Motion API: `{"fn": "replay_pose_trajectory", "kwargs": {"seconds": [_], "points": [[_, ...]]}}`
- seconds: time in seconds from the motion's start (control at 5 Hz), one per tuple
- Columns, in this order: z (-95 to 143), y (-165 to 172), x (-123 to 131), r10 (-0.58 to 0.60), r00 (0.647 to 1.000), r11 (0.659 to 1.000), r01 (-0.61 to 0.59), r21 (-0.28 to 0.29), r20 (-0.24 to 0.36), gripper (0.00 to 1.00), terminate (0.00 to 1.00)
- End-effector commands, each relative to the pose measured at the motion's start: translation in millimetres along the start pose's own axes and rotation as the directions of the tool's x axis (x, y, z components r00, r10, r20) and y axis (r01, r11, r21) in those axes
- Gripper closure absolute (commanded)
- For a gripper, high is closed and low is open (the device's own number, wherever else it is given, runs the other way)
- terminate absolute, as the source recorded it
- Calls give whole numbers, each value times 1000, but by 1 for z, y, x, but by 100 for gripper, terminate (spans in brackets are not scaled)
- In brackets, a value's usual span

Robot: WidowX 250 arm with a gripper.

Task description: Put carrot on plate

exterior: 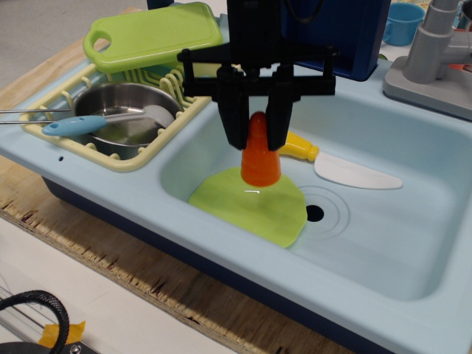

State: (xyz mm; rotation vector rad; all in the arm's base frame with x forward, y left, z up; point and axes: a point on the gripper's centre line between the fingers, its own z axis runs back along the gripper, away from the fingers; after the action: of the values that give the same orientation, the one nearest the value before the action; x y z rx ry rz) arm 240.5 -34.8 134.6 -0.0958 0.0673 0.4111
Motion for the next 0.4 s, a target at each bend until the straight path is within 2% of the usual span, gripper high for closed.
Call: {"fn": "replay_pose_trajectory", "kwargs": {"seconds": [0.0, 0.2], "points": [[-7, 1, 3, 8, 1000, 1000, -8, -18, -7, 100, 0], [-16, 0, 4, 9, 1000, 1000, -9, -24, -19, 100, 0]]}}
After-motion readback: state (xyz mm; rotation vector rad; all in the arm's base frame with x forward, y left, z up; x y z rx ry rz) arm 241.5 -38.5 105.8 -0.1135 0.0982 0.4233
